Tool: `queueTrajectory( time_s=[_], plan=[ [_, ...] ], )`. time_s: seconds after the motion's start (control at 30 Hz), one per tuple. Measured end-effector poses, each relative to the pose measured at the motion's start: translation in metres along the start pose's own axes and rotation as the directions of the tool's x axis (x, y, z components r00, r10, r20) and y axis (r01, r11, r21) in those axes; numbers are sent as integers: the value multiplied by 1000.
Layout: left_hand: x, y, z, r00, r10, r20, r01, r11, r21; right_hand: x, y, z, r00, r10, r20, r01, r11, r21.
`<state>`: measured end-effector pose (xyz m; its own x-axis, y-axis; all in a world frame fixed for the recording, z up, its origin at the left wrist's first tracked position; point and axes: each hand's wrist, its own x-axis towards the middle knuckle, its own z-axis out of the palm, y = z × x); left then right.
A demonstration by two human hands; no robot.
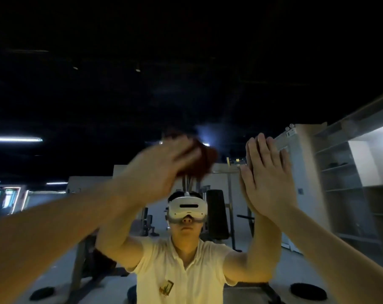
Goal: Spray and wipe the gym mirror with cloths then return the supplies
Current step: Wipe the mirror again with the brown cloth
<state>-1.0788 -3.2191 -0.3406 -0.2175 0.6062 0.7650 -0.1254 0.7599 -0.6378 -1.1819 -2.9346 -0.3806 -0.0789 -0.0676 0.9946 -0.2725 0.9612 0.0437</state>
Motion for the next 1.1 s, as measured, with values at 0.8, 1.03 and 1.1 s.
queueTrajectory(
  time_s=[0.8,1.03,1.1],
  plan=[
    [112,56,3,884,-451,-122,422,883,-206,-9,2,-4,996,-80,29,77,994,75],
    [-17,51,8,999,41,13,-40,999,-18,-14,1,-9,997,-62,41,59,995,80],
    [-18,7,2,995,-103,17,103,995,13,-13,1,-10,997,-55,51,50,996,79]
  ],
)
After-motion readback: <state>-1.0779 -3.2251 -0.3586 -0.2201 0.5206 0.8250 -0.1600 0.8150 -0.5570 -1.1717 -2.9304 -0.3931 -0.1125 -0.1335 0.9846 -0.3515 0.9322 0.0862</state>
